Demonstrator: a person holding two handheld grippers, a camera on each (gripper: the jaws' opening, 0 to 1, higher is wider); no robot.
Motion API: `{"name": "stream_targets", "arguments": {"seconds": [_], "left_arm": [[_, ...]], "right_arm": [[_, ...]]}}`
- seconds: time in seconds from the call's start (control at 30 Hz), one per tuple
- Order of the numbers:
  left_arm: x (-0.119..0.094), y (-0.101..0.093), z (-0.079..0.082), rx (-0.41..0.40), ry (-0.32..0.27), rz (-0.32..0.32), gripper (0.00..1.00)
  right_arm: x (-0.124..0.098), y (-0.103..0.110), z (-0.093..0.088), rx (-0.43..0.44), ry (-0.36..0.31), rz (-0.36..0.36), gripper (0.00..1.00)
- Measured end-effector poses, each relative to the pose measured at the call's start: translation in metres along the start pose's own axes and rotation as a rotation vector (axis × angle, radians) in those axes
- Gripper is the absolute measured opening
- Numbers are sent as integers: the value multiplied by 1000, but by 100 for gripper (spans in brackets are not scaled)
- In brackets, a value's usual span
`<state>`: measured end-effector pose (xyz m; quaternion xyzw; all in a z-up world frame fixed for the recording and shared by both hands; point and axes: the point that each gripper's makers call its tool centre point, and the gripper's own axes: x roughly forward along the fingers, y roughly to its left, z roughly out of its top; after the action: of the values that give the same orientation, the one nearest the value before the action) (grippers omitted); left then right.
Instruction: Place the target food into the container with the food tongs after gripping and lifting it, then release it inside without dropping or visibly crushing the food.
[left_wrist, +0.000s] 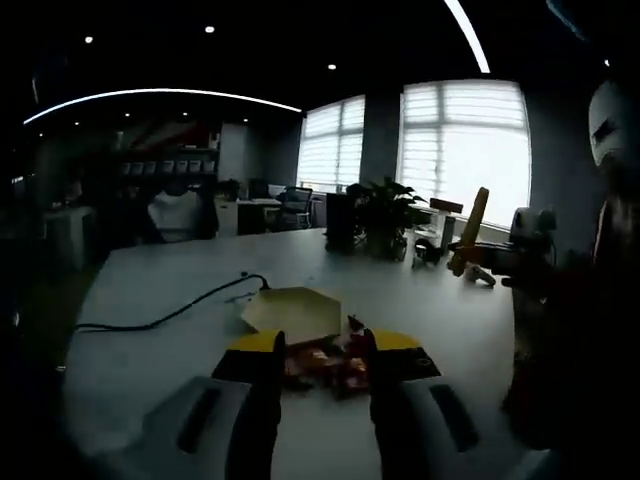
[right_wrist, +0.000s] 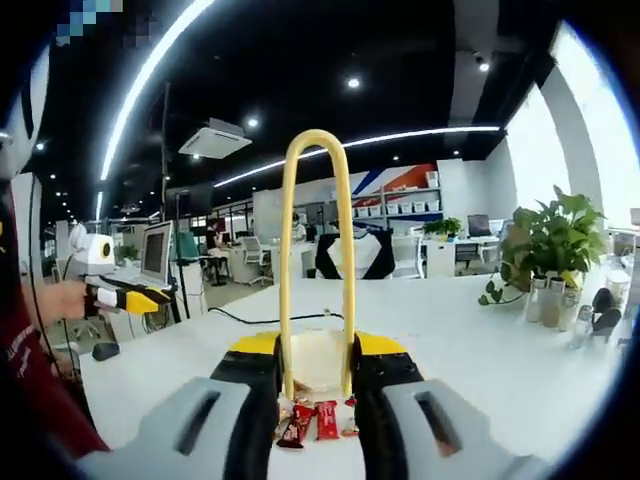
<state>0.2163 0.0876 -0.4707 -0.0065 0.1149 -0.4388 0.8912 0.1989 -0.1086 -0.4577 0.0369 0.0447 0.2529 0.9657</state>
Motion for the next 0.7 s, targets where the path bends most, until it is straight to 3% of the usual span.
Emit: {"name": "stream_targets", "arguments": {"seconds": [0.1, 0.13, 0.17, 0.2, 0.3, 0.5, 0.7], "left_arm": [[-13, 20, -7, -4, 7, 81, 34], [-17, 28, -9, -19, -4, 123, 34], [-22, 52, -31, -51, 59, 233, 34], [-28, 64, -44, -65, 77, 296, 35], [-29, 70, -56, -91, 100, 315, 36], [-24, 63, -67, -65, 163, 282, 36], [-8, 55, -61, -24, 188, 229, 36]], "right_arm": [[-5, -19, 4, -1, -23, -64, 23], [-8, -34, 2, -72, -24, -127, 24], [-15, -51, -7, -67, -34, -189, 24], [-20, -62, -15, -71, -23, -252, 24], [-24, -71, -28, -22, 0, -288, 24], [-28, -74, -31, -1, 6, -265, 24], [-32, -71, -32, 25, 0, -246, 23]]}}
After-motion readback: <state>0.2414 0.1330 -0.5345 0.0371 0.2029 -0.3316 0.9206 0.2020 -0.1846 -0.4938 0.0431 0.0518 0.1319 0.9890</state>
